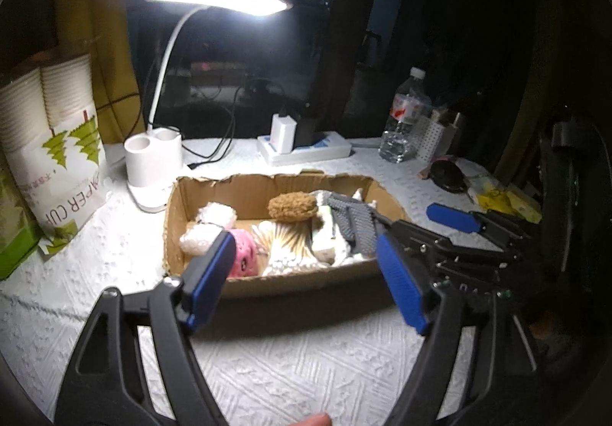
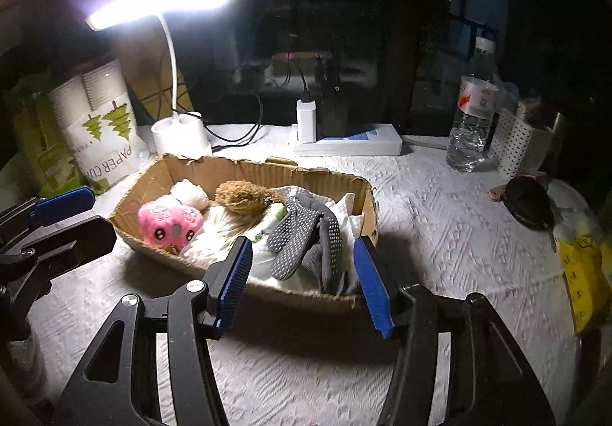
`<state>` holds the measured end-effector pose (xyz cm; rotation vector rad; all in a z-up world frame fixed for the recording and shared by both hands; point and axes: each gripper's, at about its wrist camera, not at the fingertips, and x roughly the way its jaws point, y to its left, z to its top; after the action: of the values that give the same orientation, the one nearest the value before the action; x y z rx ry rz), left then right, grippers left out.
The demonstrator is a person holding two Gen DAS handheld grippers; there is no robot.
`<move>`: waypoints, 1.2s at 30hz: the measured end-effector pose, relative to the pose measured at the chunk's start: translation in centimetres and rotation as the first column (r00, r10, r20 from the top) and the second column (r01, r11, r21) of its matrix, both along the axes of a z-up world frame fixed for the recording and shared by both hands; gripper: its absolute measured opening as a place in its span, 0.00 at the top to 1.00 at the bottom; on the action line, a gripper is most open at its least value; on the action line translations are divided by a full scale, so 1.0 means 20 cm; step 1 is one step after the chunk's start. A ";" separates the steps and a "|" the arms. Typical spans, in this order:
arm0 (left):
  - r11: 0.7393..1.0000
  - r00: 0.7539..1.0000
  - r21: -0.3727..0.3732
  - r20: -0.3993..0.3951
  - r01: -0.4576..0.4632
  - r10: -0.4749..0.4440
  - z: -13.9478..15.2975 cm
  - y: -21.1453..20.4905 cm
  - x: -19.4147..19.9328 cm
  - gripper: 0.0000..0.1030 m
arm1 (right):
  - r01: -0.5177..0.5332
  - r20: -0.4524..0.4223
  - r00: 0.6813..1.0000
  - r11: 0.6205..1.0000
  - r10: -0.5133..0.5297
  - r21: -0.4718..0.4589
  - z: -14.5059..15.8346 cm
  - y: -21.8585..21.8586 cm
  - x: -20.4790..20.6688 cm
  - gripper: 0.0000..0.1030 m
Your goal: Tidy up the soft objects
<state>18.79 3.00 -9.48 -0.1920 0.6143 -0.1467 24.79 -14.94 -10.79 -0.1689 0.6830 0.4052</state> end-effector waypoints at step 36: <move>0.996 0.968 0.080 0.251 -0.048 0.026 0.45 -0.13 -0.69 0.03 | -0.040 0.209 0.978 0.998 0.030 0.040 0.46 -0.11 -0.77 0.36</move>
<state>5.02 0.35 -0.45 -0.0995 0.3646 -0.1058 9.34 -17.06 -1.55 -0.1792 0.4653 0.4292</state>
